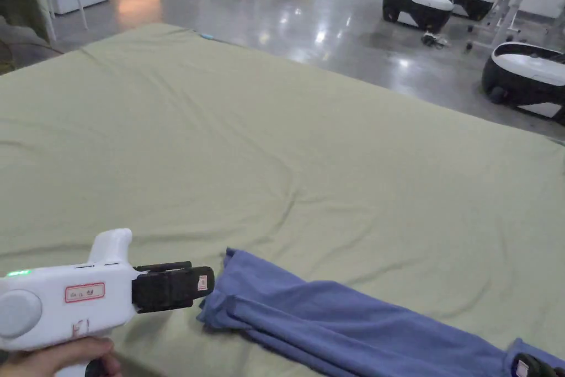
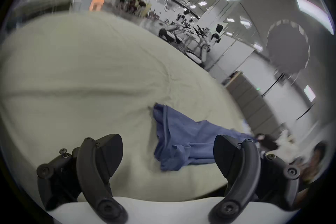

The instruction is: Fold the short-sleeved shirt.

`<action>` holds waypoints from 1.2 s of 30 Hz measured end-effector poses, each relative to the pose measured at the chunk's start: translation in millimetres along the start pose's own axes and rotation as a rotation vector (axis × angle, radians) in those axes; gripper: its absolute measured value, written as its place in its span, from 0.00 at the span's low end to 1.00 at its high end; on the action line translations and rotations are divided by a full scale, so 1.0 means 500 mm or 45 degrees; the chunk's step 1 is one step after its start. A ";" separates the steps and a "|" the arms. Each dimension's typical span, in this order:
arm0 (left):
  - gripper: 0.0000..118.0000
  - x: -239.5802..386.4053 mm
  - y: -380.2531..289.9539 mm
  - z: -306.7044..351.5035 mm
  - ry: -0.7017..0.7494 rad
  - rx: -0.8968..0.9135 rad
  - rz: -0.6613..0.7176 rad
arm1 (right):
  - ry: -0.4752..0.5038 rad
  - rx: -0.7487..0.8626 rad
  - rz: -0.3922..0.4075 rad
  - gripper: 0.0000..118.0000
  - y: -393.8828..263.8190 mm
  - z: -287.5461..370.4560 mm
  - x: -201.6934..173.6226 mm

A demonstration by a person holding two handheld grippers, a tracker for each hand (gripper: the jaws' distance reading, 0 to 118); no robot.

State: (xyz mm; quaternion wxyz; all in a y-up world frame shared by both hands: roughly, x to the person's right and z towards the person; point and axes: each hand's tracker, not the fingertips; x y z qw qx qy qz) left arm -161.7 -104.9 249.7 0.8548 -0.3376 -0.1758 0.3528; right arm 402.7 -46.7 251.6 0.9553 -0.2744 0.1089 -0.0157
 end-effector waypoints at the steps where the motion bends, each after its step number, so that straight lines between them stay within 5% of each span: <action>1: 0.86 -0.024 0.004 -0.022 -0.117 -0.098 0.136 | -0.001 -0.001 0.009 0.06 0.000 -0.002 -0.006; 7: 0.85 -0.086 0.006 -0.176 -0.522 -0.258 0.381 | -0.012 -0.005 0.014 0.06 0.020 -0.004 -0.034; 10: 0.84 -0.084 0.017 -0.255 -0.503 -0.299 0.401 | -0.006 -0.003 0.009 0.06 0.029 -0.004 -0.044; 11: 0.75 -0.070 0.019 -0.273 -0.503 -0.304 0.390 | -0.008 -0.005 0.014 0.06 0.032 -0.005 -0.049; 12: 0.48 -0.055 0.023 -0.283 -0.459 -0.331 0.348 | -0.009 -0.008 0.018 0.06 0.033 -0.006 -0.052; 13: 0.08 -0.047 0.025 -0.289 -0.305 -0.348 0.283 | -0.009 -0.010 0.022 0.06 0.035 -0.007 -0.054; 15: 0.06 -0.036 0.012 -0.305 0.034 -0.412 0.194 | -0.006 -0.010 0.019 0.06 0.035 -0.007 -0.055; 16: 0.06 -0.023 0.017 -0.295 -0.136 -0.358 0.166 | 0.007 -0.008 0.009 0.06 0.035 -0.006 -0.055; 26: 0.06 0.066 0.126 -0.153 0.524 -0.156 -0.260 | 0.048 0.031 -0.004 0.06 0.021 0.014 -0.056; 32: 0.06 0.241 0.079 -0.144 0.366 -0.142 -0.345 | 0.111 0.068 -0.045 0.06 0.004 0.020 -0.059; 36: 0.06 0.363 0.008 -0.249 0.211 -0.212 -0.426 | 0.129 0.096 -0.087 0.06 -0.008 0.039 -0.046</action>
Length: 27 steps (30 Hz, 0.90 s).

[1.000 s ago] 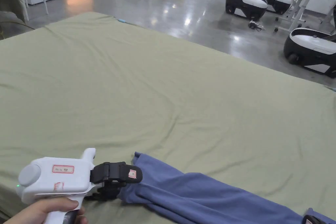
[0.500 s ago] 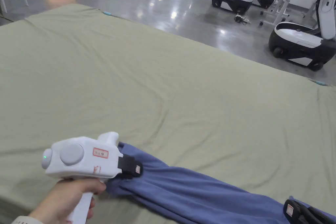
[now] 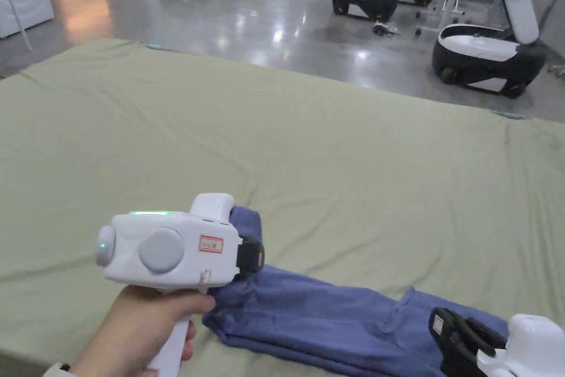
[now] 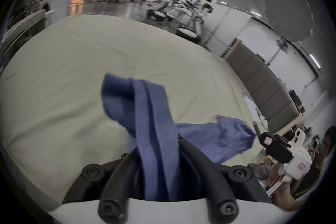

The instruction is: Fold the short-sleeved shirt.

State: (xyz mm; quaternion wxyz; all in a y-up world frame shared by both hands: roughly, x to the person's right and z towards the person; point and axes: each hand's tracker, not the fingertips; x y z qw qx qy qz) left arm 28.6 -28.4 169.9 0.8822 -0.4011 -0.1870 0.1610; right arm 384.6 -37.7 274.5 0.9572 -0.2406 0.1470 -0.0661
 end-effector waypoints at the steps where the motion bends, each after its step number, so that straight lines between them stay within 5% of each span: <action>1: 0.06 0.033 -0.008 -0.039 -0.014 -0.023 0.001 | -0.005 0.012 -0.016 0.06 -0.002 0.009 0.006; 9: 0.11 0.092 -0.098 -0.263 0.218 -0.212 -0.102 | -0.105 0.025 -0.049 0.06 -0.002 0.054 0.059; 10: 0.23 0.095 -0.095 -0.249 0.210 -0.181 -0.112 | -0.105 0.023 -0.052 0.06 0.000 0.053 0.065; 11: 0.51 0.098 -0.092 -0.238 0.153 -0.175 -0.138 | -0.108 0.021 -0.048 0.06 0.001 0.050 0.068; 12: 0.65 0.104 -0.085 -0.216 0.098 -0.164 -0.170 | -0.111 0.015 -0.035 0.06 0.002 0.047 0.069; 13: 0.68 0.117 -0.081 -0.184 0.082 -0.130 -0.202 | -0.114 0.009 -0.011 0.06 0.001 0.043 0.069; 18: 0.68 0.098 -0.065 -0.011 0.187 0.211 -0.215 | -0.102 -0.001 -0.016 0.06 -0.009 0.035 0.074; 23: 0.65 0.023 -0.065 -0.042 0.354 0.084 -0.146 | -0.094 -0.029 -0.067 0.06 -0.027 0.023 0.080; 25: 0.52 0.019 -0.069 -0.084 0.331 0.032 -0.151 | -0.085 -0.029 -0.088 0.06 -0.032 0.027 0.078; 27: 0.26 0.035 -0.077 -0.121 0.335 -0.015 -0.186 | -0.085 -0.030 -0.091 0.06 -0.035 0.032 0.079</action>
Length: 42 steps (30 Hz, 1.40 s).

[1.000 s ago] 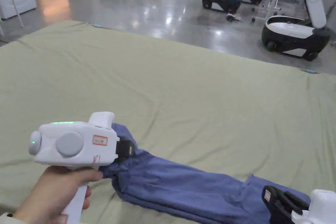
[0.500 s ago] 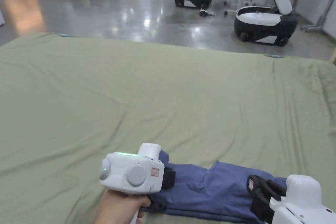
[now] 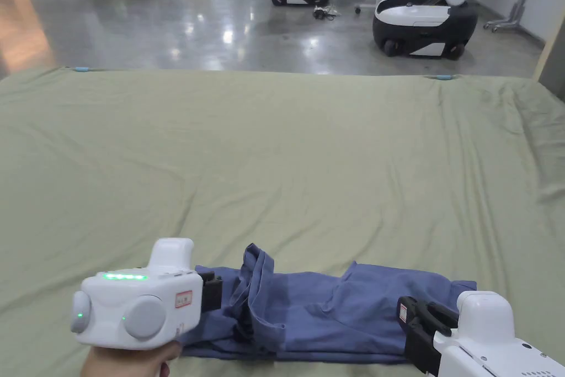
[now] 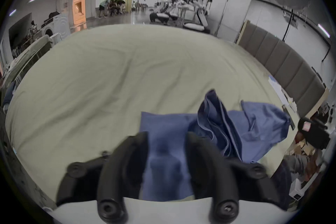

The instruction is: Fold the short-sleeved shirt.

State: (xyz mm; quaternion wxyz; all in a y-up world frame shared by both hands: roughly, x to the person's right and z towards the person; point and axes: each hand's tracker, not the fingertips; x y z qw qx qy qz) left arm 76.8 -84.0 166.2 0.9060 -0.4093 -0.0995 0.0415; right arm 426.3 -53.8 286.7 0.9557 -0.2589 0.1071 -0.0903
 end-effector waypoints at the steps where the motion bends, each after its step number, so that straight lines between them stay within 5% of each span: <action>1: 0.24 0.016 -0.002 -0.013 -0.051 -0.010 -0.034 | -0.005 -0.002 -0.001 0.06 -0.001 0.001 0.002; 10: 0.24 0.223 -0.005 -0.074 -0.331 -0.123 -0.183 | -0.034 -0.001 -0.040 0.06 0.000 0.012 0.035; 12: 0.24 0.255 -0.011 -0.106 -0.210 -0.179 -0.265 | -0.036 -0.009 -0.030 0.06 0.000 0.007 0.039; 18: 0.24 0.166 0.002 0.011 -0.273 -0.021 -0.135 | -0.065 -0.002 0.106 0.06 0.011 0.002 0.026; 22: 0.24 0.060 0.000 0.097 -0.267 0.020 -0.120 | -0.026 -0.010 0.092 0.06 0.016 -0.010 0.007; 25: 0.26 -0.016 -0.018 0.121 -0.286 0.046 -0.038 | 0.003 -0.009 0.128 0.06 0.010 -0.018 -0.026; 28: 0.80 -0.105 -0.024 0.130 -0.518 0.075 0.163 | 0.030 -0.009 0.191 0.06 0.002 -0.018 -0.063; 29: 0.83 -0.138 -0.029 0.129 -0.562 0.106 0.253 | 0.044 -0.015 0.205 0.06 0.000 -0.018 -0.073; 34: 0.83 -0.280 -0.066 0.052 -0.645 0.038 0.682 | 0.051 -0.045 0.229 0.06 -0.010 -0.032 -0.103; 38: 0.83 -0.294 -0.128 -0.069 -1.098 -0.172 1.148 | 0.039 -0.062 0.226 0.06 -0.012 -0.038 -0.116; 40: 0.83 -0.259 -0.134 -0.100 -1.294 -0.133 1.108 | 0.033 -0.067 0.225 0.06 -0.009 -0.038 -0.119; 42: 0.83 -0.225 -0.120 -0.135 -1.291 -0.130 1.002 | 0.021 -0.066 0.229 0.06 -0.008 -0.037 -0.119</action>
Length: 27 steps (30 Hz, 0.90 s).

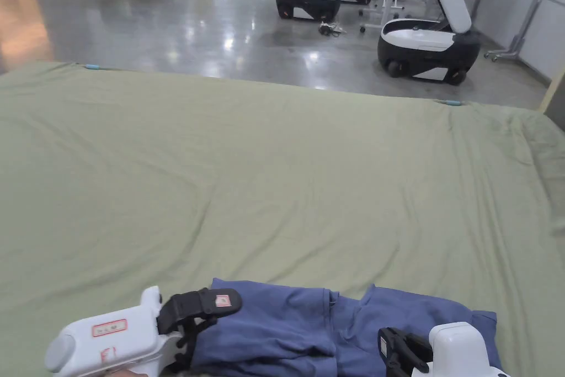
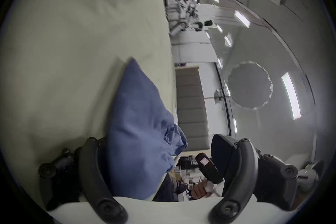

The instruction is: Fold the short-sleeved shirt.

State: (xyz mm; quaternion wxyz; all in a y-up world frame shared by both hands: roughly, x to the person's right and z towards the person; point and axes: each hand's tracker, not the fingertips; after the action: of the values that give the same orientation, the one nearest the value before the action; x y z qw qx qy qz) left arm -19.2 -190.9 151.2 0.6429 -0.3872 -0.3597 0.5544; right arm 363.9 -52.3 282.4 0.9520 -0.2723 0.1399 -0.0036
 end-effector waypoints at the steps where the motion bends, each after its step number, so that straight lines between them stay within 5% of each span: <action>1: 0.83 0.001 -0.003 -0.024 0.010 -0.019 -0.013 | -0.005 -0.003 -0.001 0.06 0.001 -0.001 0.001; 3: 0.70 0.009 -0.002 -0.058 0.065 -0.031 -0.128 | -0.015 -0.013 -0.005 0.06 0.004 -0.003 0.005; 5: 0.09 0.023 0.002 -0.067 0.251 -0.039 -0.125 | -0.030 -0.016 0.000 0.06 0.007 -0.002 0.006; 7: 0.09 0.018 0.000 -0.065 0.588 0.022 -0.074 | -0.036 -0.008 -0.002 0.06 0.012 0.003 0.011; 8: 0.09 0.024 -0.002 -0.058 0.351 -0.014 -0.124 | -0.036 -0.005 -0.008 0.06 0.014 0.005 0.013; 9: 0.09 0.037 -0.003 -0.049 0.365 0.017 -0.169 | -0.036 -0.002 -0.011 0.06 0.014 0.006 0.014; 15: 0.09 0.079 0.032 0.096 0.616 0.201 -0.191 | -0.039 0.018 -0.017 0.06 0.011 0.012 0.023; 19: 0.09 0.143 0.037 0.139 0.959 0.285 -0.365 | -0.017 0.016 -0.035 0.06 0.000 0.006 0.026; 27: 0.09 0.339 -0.121 -0.111 0.973 0.250 -0.763 | -0.006 0.014 -0.076 0.06 -0.036 0.021 0.044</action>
State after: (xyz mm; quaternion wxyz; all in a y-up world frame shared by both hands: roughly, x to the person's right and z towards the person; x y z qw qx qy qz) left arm 77.9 -33.6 186.5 0.8934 -0.3799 -0.1397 0.1947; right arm 389.0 -63.9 294.4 0.9532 -0.2713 0.1293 -0.0320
